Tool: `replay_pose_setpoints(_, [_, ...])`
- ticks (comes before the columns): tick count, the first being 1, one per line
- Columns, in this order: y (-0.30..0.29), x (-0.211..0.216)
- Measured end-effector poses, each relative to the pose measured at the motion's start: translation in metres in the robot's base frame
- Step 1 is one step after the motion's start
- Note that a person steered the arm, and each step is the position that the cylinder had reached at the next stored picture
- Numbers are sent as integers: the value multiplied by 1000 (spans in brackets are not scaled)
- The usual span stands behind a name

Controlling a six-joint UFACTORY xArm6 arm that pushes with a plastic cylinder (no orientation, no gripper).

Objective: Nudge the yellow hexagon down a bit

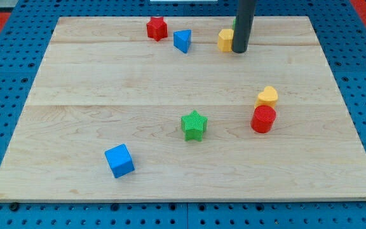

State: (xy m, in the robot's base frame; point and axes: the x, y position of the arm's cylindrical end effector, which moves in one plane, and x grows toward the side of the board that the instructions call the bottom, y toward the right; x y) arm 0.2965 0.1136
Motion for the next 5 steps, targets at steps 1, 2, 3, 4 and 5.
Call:
replay_pose_setpoints(1, [-2, -4])
replay_pose_setpoints(2, [-7, -11])
replay_pose_setpoints(3, [-36, 8])
replay_pose_setpoints(4, [-72, 46])
replay_pose_setpoints(5, [-83, 54])
